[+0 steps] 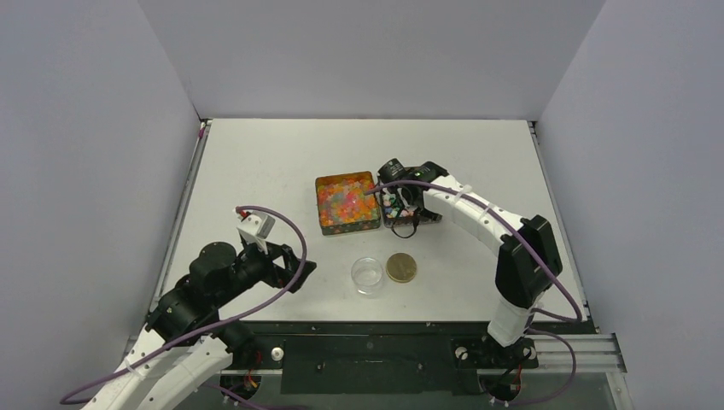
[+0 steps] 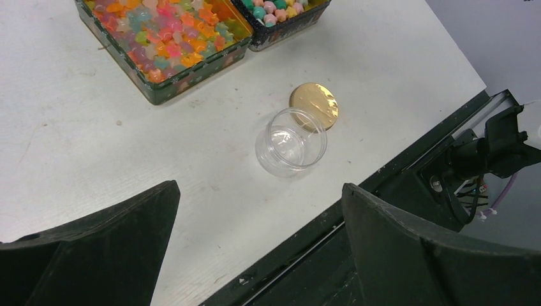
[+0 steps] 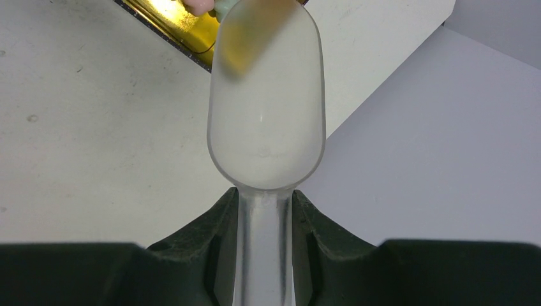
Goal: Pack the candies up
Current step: Scoop the fake candies from the storage box.
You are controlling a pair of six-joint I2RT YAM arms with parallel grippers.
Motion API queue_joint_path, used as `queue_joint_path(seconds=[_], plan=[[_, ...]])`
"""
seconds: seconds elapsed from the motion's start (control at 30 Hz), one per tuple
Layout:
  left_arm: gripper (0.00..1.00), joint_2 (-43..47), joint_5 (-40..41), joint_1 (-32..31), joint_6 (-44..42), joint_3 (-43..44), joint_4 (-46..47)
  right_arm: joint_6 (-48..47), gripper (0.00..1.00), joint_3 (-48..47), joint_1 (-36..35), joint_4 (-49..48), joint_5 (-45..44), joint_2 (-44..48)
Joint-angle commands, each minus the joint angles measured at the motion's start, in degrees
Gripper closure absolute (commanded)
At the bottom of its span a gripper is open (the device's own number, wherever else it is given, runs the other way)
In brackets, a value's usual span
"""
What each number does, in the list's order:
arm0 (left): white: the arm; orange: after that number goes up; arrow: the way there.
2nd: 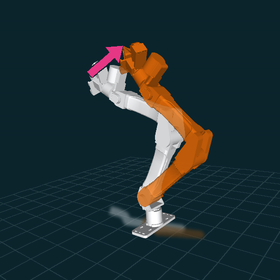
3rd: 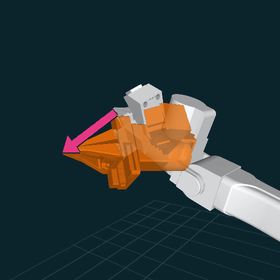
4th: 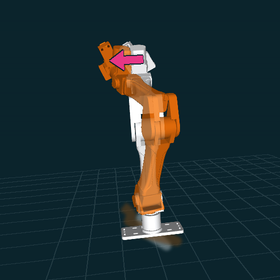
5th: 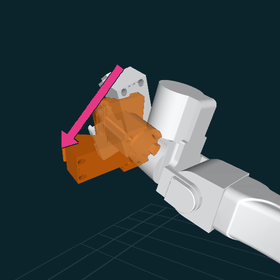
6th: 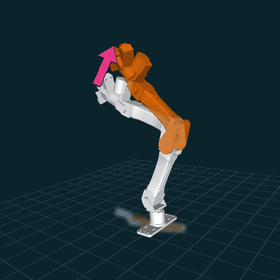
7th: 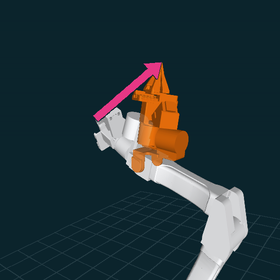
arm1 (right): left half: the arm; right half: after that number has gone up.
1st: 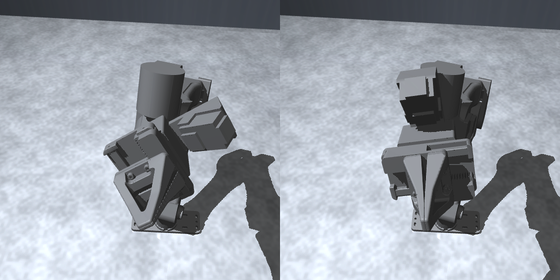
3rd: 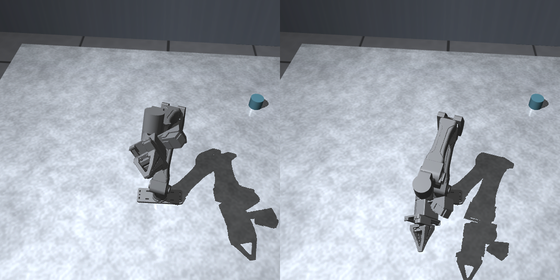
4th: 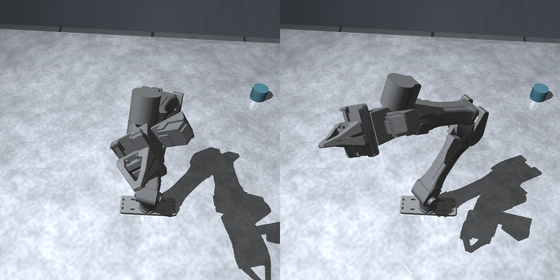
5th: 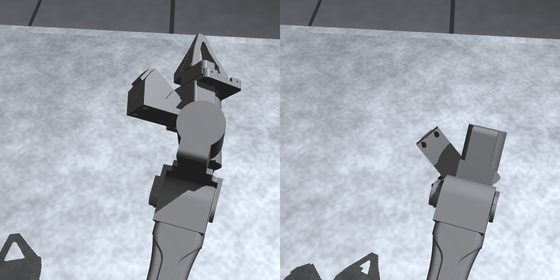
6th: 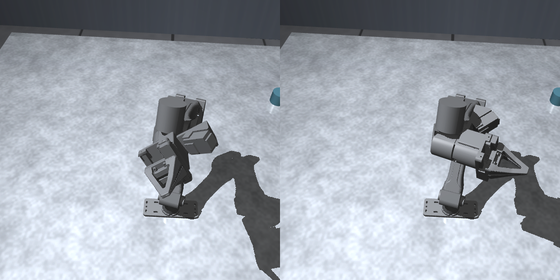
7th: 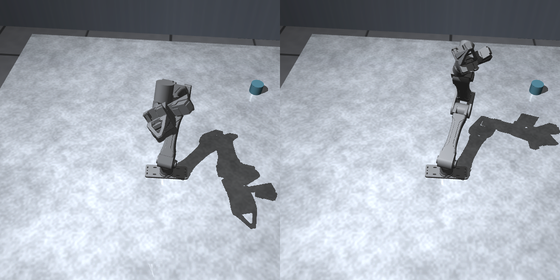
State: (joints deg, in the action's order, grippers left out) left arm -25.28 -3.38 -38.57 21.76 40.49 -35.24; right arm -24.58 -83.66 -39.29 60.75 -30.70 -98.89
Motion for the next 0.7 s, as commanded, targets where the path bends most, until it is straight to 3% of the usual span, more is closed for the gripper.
queue_joint_path(seconds=[0.0, 0.67], plan=[[0.04, 1.1, 1.5, 0.0, -1.0, 0.2, 2.7, -0.5, 1.00, -4.6, 0.4, 3.4, -4.7, -1.8], [0.04, 1.6, 2.9, -0.1, -1.2, 0.2, 2.2, -1.1, 1.00, -9.4, 2.2, 2.4, -4.6, -11.8]])
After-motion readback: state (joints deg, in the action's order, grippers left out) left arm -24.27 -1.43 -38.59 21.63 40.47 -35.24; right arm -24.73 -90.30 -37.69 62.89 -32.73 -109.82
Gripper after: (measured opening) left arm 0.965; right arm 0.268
